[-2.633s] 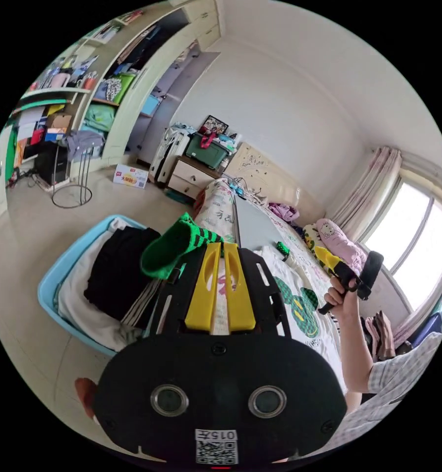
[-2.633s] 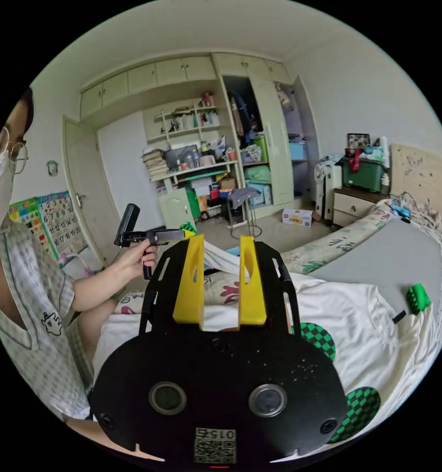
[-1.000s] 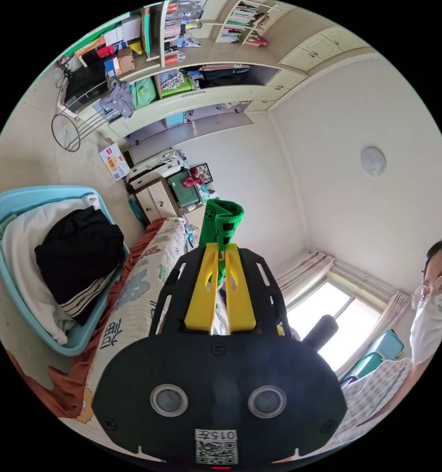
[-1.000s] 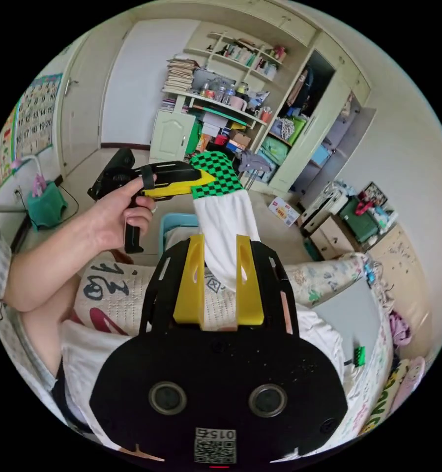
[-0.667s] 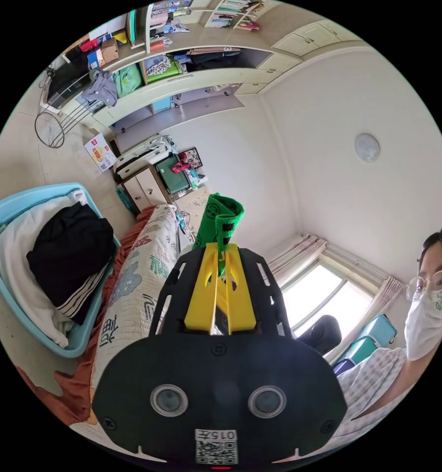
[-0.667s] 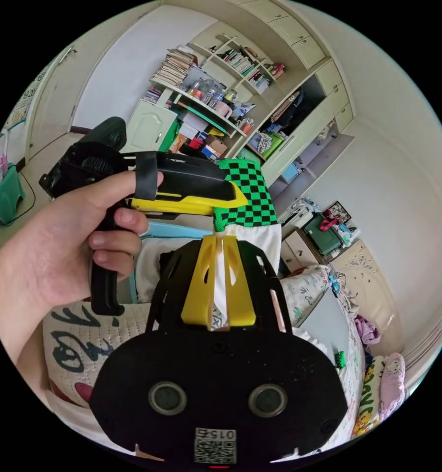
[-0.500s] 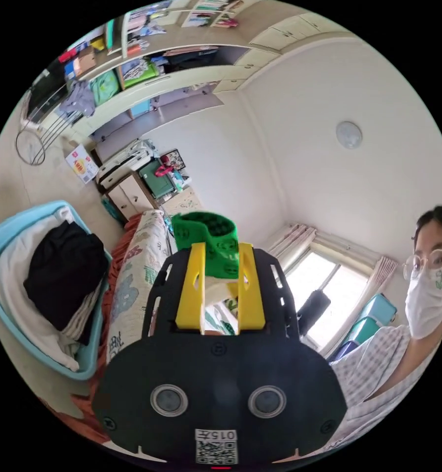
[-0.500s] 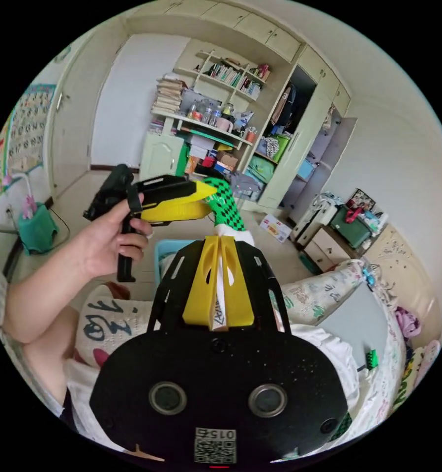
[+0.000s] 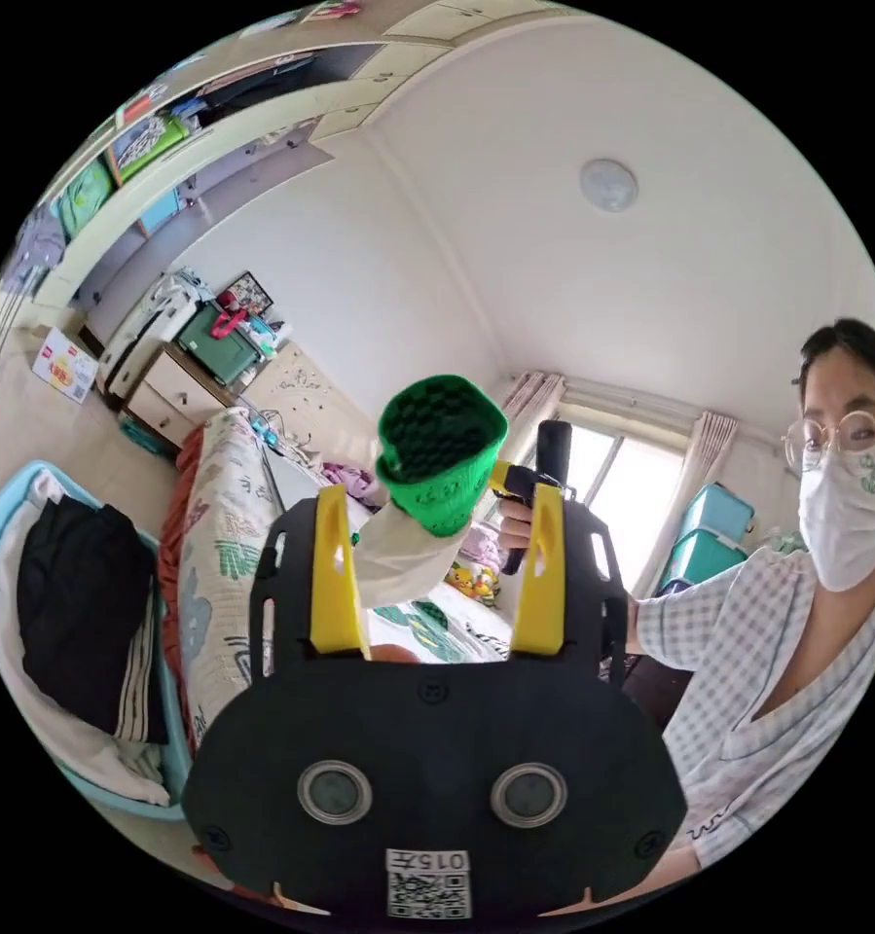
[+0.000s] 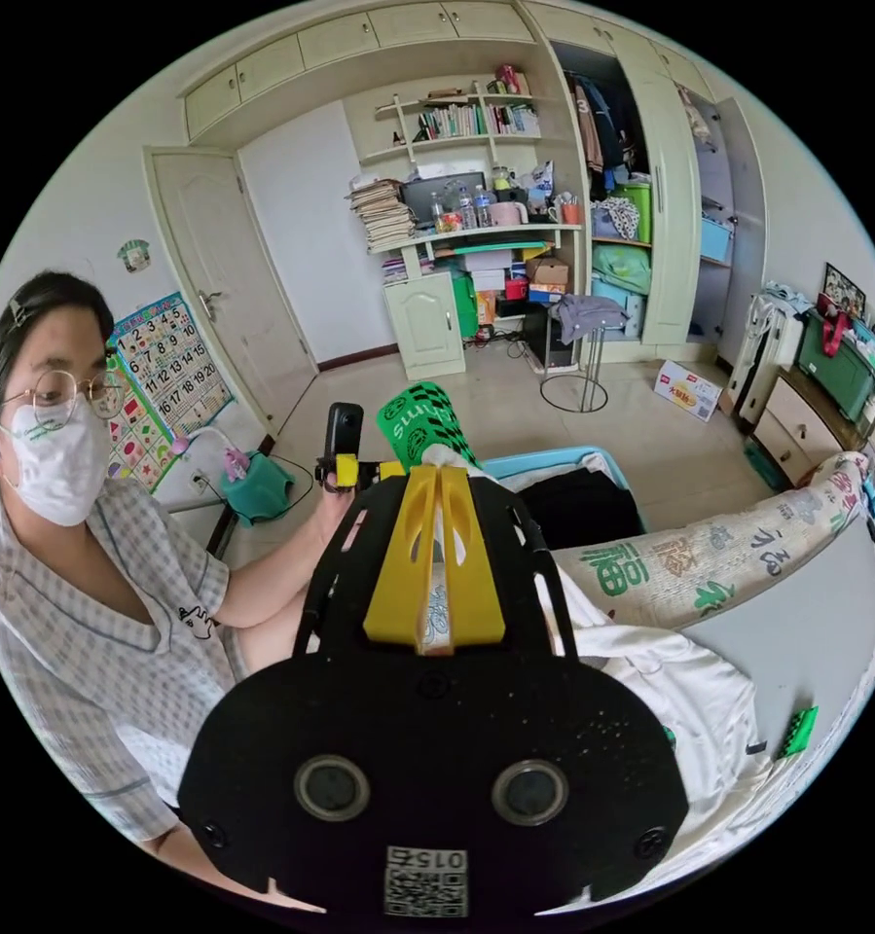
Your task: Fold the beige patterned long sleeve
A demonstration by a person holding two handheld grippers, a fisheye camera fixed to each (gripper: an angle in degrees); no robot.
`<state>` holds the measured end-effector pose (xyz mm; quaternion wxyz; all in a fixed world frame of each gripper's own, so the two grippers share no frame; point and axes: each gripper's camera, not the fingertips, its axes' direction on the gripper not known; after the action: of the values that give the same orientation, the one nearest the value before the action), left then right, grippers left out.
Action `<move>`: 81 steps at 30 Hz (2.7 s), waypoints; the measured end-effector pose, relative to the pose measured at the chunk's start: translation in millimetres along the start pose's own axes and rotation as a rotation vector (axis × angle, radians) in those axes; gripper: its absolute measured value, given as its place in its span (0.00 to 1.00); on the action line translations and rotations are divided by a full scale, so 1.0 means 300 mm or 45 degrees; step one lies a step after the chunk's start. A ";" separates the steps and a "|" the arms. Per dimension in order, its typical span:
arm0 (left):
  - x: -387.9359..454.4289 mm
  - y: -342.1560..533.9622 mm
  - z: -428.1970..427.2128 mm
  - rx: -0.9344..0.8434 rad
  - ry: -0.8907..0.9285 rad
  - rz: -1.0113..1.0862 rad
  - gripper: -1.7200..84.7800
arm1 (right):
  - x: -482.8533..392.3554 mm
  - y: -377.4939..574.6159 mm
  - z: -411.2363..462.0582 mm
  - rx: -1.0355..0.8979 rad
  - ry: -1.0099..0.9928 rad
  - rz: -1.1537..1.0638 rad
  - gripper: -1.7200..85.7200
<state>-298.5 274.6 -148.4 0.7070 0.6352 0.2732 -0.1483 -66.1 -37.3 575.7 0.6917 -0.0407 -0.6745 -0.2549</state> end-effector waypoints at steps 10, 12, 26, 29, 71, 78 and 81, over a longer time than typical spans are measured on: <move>-0.191 -0.012 -0.132 0.307 -0.759 -0.356 0.03 | 0.061 -0.024 -0.035 -0.073 0.743 0.331 0.05; -0.272 -0.052 -0.149 0.365 -0.800 -0.484 0.03 | 0.095 -0.011 -0.022 -0.214 0.822 0.414 0.06; -0.710 -0.158 0.061 -0.066 -1.257 -0.519 0.14 | 0.028 -0.401 -0.218 -0.348 0.711 0.687 0.05; -0.659 -0.103 0.312 -0.458 -0.708 -0.273 0.12 | -0.094 -0.519 -0.393 -0.181 0.558 0.665 0.06; -0.482 0.464 2.605 -1.308 -0.409 -0.352 0.19 | -0.681 -1.669 -1.645 0.009 0.197 1.059 0.03; -0.492 0.654 2.791 -1.697 -0.625 0.038 0.21 | -0.969 -1.470 -1.949 0.132 0.143 1.106 0.05; -0.495 0.726 2.826 -1.770 -0.750 0.208 0.20 | -1.024 -1.367 -2.091 0.086 0.224 1.122 0.06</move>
<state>-129.1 -543.6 152.2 0.9971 -0.0044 0.0557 -0.0525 351.3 -552.4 110.2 0.7899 -0.2796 -0.5394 0.0836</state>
